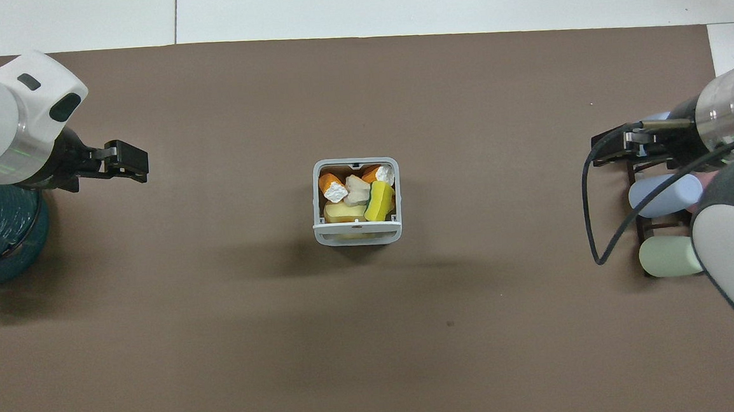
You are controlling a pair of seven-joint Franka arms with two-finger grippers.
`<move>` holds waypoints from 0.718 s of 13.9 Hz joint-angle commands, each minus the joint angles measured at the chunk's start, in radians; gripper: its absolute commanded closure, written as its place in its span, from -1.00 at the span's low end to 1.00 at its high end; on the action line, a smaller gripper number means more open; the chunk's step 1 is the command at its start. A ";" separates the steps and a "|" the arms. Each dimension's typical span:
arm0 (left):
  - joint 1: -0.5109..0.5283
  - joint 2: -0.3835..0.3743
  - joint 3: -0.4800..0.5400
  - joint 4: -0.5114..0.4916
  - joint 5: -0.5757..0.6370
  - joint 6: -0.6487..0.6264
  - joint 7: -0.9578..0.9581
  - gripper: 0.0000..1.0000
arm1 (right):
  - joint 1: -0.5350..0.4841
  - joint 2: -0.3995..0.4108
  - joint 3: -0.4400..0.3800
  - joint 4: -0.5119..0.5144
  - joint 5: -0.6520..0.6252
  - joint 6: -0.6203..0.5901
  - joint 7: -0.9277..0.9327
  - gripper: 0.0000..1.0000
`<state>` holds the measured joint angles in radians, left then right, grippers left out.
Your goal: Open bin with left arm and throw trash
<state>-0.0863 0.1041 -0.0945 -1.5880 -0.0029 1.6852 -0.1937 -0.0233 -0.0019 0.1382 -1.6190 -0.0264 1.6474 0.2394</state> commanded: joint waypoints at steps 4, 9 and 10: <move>-0.006 -0.041 0.004 -0.047 0.024 -0.005 0.017 -1.00 | 0.045 0.002 -0.054 0.008 -0.007 -0.032 -0.023 -1.00; -0.006 -0.041 0.004 -0.047 0.024 -0.002 0.017 -1.00 | 0.036 -0.001 -0.054 0.001 -0.007 -0.037 -0.025 -1.00; -0.006 -0.041 0.004 -0.047 0.024 -0.001 0.017 -1.00 | 0.033 -0.001 -0.054 0.001 -0.007 -0.041 -0.025 -1.00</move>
<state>-0.0863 0.0935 -0.0945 -1.6033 0.0005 1.6849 -0.1877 0.0164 -0.0019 0.0877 -1.6200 -0.0268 1.6255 0.2394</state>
